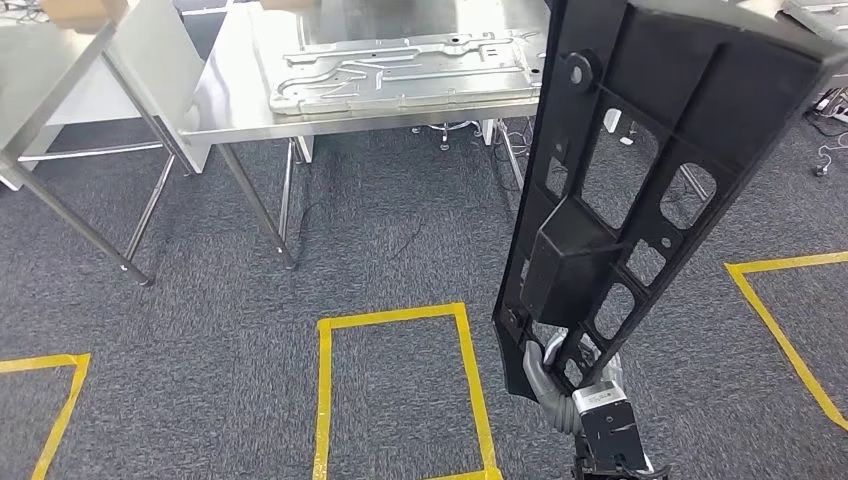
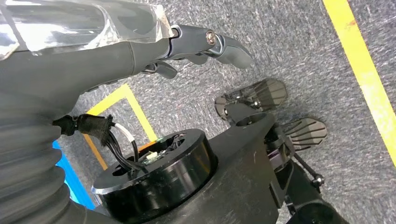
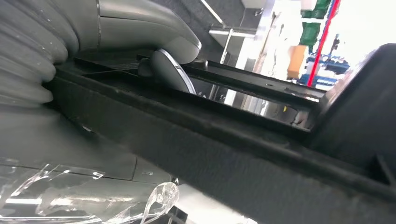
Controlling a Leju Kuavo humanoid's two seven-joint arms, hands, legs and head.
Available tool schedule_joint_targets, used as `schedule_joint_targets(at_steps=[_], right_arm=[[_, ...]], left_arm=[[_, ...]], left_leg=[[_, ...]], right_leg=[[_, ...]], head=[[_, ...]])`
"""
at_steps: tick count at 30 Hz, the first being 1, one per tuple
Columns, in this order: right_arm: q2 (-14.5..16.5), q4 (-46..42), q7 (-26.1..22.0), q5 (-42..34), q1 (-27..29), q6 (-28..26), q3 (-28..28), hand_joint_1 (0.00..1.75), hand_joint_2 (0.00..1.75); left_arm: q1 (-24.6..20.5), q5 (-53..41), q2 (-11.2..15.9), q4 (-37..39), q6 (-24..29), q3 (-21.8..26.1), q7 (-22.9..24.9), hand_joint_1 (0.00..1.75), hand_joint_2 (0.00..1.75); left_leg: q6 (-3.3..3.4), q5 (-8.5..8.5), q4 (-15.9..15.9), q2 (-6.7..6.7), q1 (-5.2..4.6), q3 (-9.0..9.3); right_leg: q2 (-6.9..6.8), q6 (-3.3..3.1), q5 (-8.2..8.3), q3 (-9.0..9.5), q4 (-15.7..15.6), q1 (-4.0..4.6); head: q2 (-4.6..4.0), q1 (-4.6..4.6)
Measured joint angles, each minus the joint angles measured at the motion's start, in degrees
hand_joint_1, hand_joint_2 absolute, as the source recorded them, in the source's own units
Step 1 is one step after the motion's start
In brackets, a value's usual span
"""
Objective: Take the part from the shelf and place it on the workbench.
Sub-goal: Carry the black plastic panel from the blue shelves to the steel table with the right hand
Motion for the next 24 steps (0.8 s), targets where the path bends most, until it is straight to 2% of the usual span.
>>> schedule_joint_targets(at_steps=[1,2,4,5,6,7,8,10,11,12,14,15,16,17,18,20,21,22,23,24], right_arm=[[-0.02,0.00,0.00,0.01,-0.03,0.02,0.00,1.75,1.75],[-0.04,0.00,-0.01,0.01,-0.08,0.03,0.00,1.75,1.75],[-0.07,0.00,-0.02,0.01,-0.13,0.04,0.00,1.75,1.75],[-0.07,0.00,-0.01,0.01,-0.12,0.04,0.00,1.75,1.75],[-0.07,0.00,-0.01,0.01,-0.10,0.05,0.01,1.75,1.75],[-0.07,0.00,0.00,0.02,-0.08,0.05,0.01,1.75,1.75],[-0.07,0.00,0.00,0.02,-0.10,0.05,0.02,1.75,1.75],[-0.07,0.00,-0.02,0.03,-0.17,0.07,0.02,1.75,1.75],[-0.07,0.00,-0.02,0.03,-0.23,0.08,0.02,1.75,1.75],[-0.07,0.00,-0.02,0.03,-0.26,0.09,0.02,1.75,1.75],[-0.07,-0.01,-0.01,0.03,-0.28,0.17,0.04,1.75,1.75],[-0.08,-0.01,0.00,0.03,-0.25,0.21,0.05,1.75,1.75],[-0.09,-0.03,-0.02,0.04,-0.25,0.25,0.08,1.75,1.75],[-0.11,-0.05,-0.03,0.05,-0.27,0.25,0.10,1.75,1.75],[-0.15,-0.08,-0.04,0.07,-0.25,0.25,0.11,1.75,1.75],[-0.23,-0.11,-0.03,0.07,-0.12,0.25,0.15,1.75,1.75],[-0.27,-0.11,-0.02,0.07,-0.02,0.25,0.16,1.75,1.75],[-0.29,-0.11,-0.01,0.07,0.05,0.25,0.19,1.75,1.75],[-0.31,-0.11,-0.02,0.08,0.09,0.25,0.20,1.75,1.75],[-0.31,-0.11,-0.04,0.09,0.09,0.25,0.21,1.75,1.75]], left_arm=[[-0.05,0.02,0.03,0.00,0.02,0.00,-0.02,0.00,1.75],[-0.10,0.03,0.07,0.00,0.03,0.00,-0.03,0.00,1.75],[-0.13,0.05,0.07,0.00,0.04,0.00,-0.07,0.00,1.75],[-0.09,0.06,0.06,0.00,0.04,0.00,-0.07,0.00,1.75],[0.00,0.07,0.05,0.00,0.04,0.00,-0.07,0.00,1.75],[0.09,0.08,0.05,0.00,0.04,0.00,-0.07,0.00,1.75],[0.16,0.11,0.05,0.00,0.03,0.00,-0.08,0.00,1.75],[0.20,0.17,0.07,0.02,0.02,0.00,-0.09,0.00,1.75],[0.14,0.20,0.09,0.03,0.02,0.01,-0.11,0.00,1.75],[0.11,0.21,0.10,0.05,0.01,0.01,-0.13,0.00,1.75],[0.12,0.24,0.11,0.07,-0.01,0.01,-0.16,0.00,1.75],[0.17,0.27,0.09,0.07,-0.03,0.01,-0.17,0.00,1.75],[0.15,0.31,0.07,0.07,-0.04,0.01,-0.19,0.00,1.75],[0.08,0.34,0.05,0.08,-0.04,0.02,-0.19,0.00,1.75],[-0.01,0.37,0.04,0.08,-0.05,0.03,-0.20,0.00,1.75],[-0.09,0.44,0.02,0.09,-0.08,0.04,-0.20,0.00,1.75],[-0.02,0.50,0.01,0.09,-0.09,0.04,-0.20,0.00,1.75],[0.08,0.56,0.00,0.09,-0.10,0.04,-0.20,0.00,1.75],[0.18,0.64,0.00,0.09,-0.10,0.04,-0.20,0.00,1.75],[0.23,0.72,0.00,0.09,-0.10,0.05,-0.20,0.00,1.75]], left_leg=[[-0.38,-1.00,1.93,0.02,0.12,-0.67],[-0.84,-2.52,5.18,0.04,0.34,-2.27],[-1.74,-6.21,14.59,0.07,0.93,-7.51],[-1.98,-7.49,18.48,0.07,1.16,-10.10],[-2.04,-7.71,20.36,0.07,1.29,-11.86],[-1.93,-6.69,19.86,0.07,1.30,-12.54],[-1.60,-4.36,16.96,0.07,1.22,-12.10],[-0.37,1.72,7.86,0.12,0.69,-9.55],[0.31,3.62,3.92,0.10,0.18,-8.59],[0.86,4.60,1.46,0.06,-0.21,-8.02],[1.43,4.66,-0.26,-0.07,-0.46,-7.42],[1.57,4.89,-0.40,-0.07,-0.22,-6.81],[1.69,4.99,-0.51,-0.03,-0.01,-6.21],[1.84,5.05,-0.52,0.04,0.13,-5.62],[2.01,4.89,-0.52,0.11,0.17,-5.22],[2.31,4.26,-0.48,0.16,0.10,-4.61],[2.37,3.84,-0.47,0.12,0.06,-4.20],[2.36,3.37,-0.47,0.06,0.05,-3.64],[2.31,2.84,-0.48,-0.01,0.04,-2.94],[2.20,2.25,-0.50,-0.07,0.04,-2.16]], right_leg=[[-0.02,-0.30,-0.08,0.38,-0.09,-0.14],[-0.03,-0.52,-0.16,0.72,-0.17,-0.26],[0.01,-0.76,-0.57,1.22,-0.27,-0.26],[0.05,-0.77,-0.88,1.49,-0.27,-0.26],[0.10,-0.74,-1.24,1.88,-0.27,-0.25],[0.15,-0.69,-1.64,2.38,-0.28,-0.22],[0.18,-0.63,-2.04,3.00,-0.32,-0.17],[0.22,-0.48,-2.71,4.23,-0.68,-0.13],[0.27,-0.28,-2.99,4.67,-0.90,-0.12],[0.36,-0.02,-3.21,5.07,-1.12,-0.07],[0.52,0.53,-3.52,5.62,-0.73,0.21],[0.52,0.76,-3.90,5.76,-0.10,0.33],[0.48,0.96,-4.71,5.36,1.40,0.42],[0.44,1.17,-6.14,4.21,3.96,0.48],[0.40,1.33,-8.02,2.12,7.91,0.47],[0.38,1.49,-11.49,-3.25,16.66,0.51],[0.38,1.48,-12.16,-5.30,19.19,0.52],[0.38,1.41,-11.63,-6.25,19.30,0.54],[0.38,1.24,-9.84,-6.10,17.10,0.59],[0.38,1.00,-6.97,-5.14,13.18,0.68]], head=[[0.00,0.01],[0.00,0.00],[0.01,0.00],[0.00,-0.01],[0.01,-0.01],[0.01,-0.02],[0.00,-0.02],[-0.01,-0.04],[-0.01,-0.05],[-0.01,-0.06],[0.00,-0.07],[0.00,-0.05],[0.00,-0.05],[-0.01,-0.04],[-0.01,-0.03],[0.00,-0.03],[0.01,-0.03],[0.01,-0.04],[0.00,-0.03],[0.00,-0.03]])
